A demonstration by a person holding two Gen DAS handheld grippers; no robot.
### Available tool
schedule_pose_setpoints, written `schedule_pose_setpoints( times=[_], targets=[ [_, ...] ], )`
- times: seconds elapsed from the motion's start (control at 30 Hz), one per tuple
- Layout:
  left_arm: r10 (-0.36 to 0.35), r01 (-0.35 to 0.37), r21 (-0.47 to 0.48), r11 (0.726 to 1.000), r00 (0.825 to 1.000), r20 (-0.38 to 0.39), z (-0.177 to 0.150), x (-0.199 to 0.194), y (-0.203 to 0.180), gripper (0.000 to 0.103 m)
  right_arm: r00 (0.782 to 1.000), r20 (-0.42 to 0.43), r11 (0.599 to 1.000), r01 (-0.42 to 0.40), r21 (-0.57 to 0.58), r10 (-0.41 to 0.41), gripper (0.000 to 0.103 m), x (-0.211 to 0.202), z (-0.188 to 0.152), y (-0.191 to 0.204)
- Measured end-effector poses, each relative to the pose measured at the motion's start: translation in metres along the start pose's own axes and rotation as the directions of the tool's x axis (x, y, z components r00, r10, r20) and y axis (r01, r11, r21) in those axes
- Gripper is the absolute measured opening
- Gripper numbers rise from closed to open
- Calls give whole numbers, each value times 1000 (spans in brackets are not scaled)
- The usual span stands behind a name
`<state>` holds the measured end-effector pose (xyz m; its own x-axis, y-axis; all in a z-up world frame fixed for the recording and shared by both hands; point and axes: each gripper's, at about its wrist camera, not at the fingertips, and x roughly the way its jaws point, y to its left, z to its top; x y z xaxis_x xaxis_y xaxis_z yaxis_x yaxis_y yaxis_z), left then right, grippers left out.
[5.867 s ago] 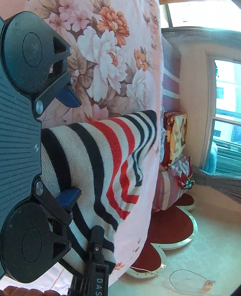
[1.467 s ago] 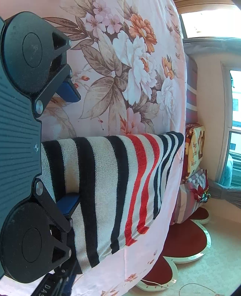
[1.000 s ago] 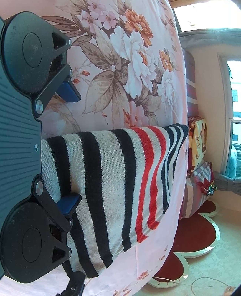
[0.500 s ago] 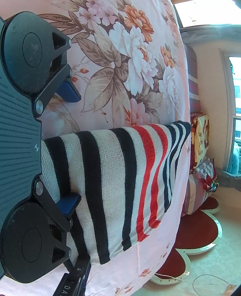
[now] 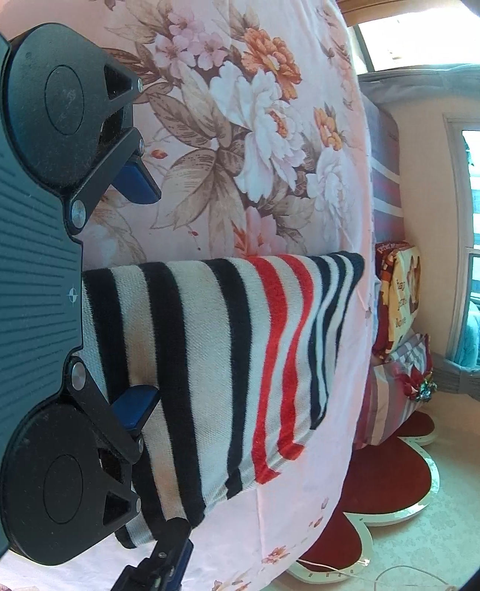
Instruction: Fold small clothes
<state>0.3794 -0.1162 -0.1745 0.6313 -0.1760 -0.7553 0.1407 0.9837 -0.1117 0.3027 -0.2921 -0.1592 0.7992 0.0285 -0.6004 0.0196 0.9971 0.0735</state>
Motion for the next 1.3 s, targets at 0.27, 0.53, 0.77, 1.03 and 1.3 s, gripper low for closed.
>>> schedule_pose_setpoints(
  times=[0.27, 0.53, 0.77, 1.03, 1.3],
  targets=[
    [13, -13, 3, 1000, 999, 45, 30, 11, -15, 103, 1000, 27, 1000, 3, -1, -2, 33, 24, 29, 0],
    [7, -7, -4, 1000, 1000, 24, 30, 34, -19, 103, 997, -69, 999, 15, -34, -17, 38, 63, 19, 0],
    [-28, 28, -36, 999, 1000, -11, 35, 37, -11, 103, 998, -55, 1000, -5, -5, 5, 62, 57, 24, -12],
    [-73, 72, -49, 996, 997, -28, 41, 48, -8, 103, 988, -124, 991, -77, 105, 90, 67, 78, 31, -33],
    [-124, 117, -120, 986, 991, -56, 45, 67, -4, 103, 961, -178, 962, -170, 215, 210, 65, 99, 34, -44]
  ],
)
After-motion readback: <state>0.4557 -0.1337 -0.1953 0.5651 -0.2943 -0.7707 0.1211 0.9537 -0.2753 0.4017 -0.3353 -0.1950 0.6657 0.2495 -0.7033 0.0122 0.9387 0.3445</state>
